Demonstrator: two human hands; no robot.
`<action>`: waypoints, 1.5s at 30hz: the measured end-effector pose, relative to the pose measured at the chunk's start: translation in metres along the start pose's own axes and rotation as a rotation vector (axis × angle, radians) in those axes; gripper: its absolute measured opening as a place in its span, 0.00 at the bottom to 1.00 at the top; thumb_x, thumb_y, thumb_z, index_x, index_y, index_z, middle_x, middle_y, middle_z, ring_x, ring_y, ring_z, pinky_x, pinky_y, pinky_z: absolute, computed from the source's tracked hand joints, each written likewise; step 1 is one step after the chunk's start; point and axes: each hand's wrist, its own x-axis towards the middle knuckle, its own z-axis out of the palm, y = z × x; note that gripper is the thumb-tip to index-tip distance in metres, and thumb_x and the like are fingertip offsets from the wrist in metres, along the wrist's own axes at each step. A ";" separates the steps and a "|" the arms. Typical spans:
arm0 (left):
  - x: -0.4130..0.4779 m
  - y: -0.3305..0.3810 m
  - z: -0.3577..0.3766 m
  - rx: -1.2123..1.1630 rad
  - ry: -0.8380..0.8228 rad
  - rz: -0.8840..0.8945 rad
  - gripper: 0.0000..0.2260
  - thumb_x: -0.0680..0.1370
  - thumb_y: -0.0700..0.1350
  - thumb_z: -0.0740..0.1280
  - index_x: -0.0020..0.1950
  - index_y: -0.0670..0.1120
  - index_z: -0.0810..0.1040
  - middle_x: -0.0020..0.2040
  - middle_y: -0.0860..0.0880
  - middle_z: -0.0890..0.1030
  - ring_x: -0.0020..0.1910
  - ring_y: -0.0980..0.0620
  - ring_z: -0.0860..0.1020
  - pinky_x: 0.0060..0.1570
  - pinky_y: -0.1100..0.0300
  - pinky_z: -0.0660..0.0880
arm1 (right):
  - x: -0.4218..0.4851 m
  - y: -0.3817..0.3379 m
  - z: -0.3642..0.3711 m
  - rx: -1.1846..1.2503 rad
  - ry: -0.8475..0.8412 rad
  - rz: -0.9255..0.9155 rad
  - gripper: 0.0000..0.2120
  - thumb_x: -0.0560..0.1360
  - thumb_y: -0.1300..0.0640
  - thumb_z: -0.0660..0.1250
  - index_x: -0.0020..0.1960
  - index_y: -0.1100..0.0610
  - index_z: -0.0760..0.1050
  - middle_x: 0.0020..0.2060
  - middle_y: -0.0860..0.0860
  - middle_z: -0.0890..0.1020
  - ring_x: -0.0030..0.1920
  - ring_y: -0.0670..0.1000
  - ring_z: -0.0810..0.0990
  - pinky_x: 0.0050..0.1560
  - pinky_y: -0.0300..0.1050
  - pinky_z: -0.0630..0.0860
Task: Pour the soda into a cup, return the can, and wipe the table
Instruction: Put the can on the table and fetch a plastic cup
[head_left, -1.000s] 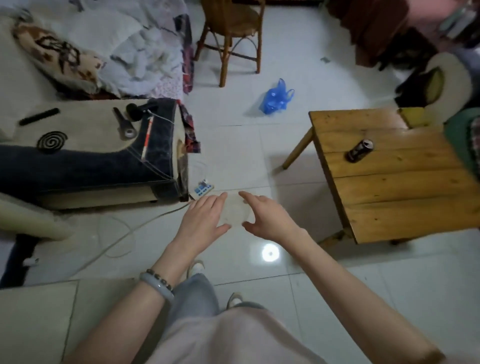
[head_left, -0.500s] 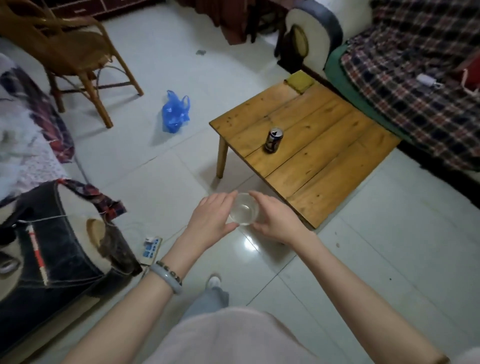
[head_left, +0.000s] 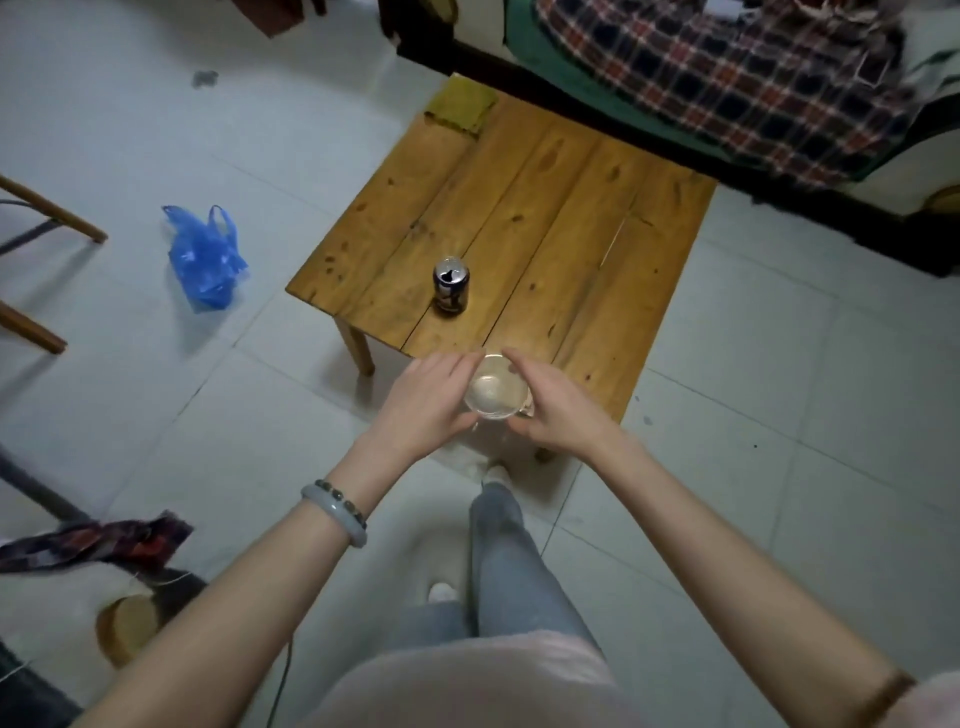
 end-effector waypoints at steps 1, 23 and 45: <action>0.016 -0.004 0.004 -0.009 -0.019 0.011 0.31 0.68 0.49 0.74 0.67 0.42 0.69 0.58 0.44 0.77 0.57 0.43 0.74 0.55 0.51 0.69 | 0.010 0.011 -0.002 0.002 -0.004 0.015 0.35 0.69 0.54 0.72 0.71 0.58 0.61 0.62 0.55 0.75 0.61 0.54 0.74 0.58 0.48 0.73; 0.222 -0.092 0.143 -0.196 -0.208 0.079 0.26 0.71 0.40 0.71 0.67 0.36 0.69 0.55 0.38 0.78 0.51 0.39 0.77 0.50 0.45 0.75 | 0.159 0.181 0.047 -0.003 -0.078 0.336 0.37 0.70 0.52 0.71 0.73 0.56 0.56 0.66 0.54 0.72 0.64 0.54 0.71 0.61 0.51 0.72; 0.232 -0.112 0.196 -0.216 -0.251 0.153 0.28 0.72 0.36 0.69 0.70 0.34 0.65 0.58 0.36 0.76 0.52 0.38 0.77 0.46 0.46 0.75 | 0.165 0.197 0.092 0.044 -0.054 0.493 0.38 0.72 0.53 0.70 0.75 0.57 0.53 0.68 0.55 0.69 0.66 0.55 0.68 0.62 0.50 0.69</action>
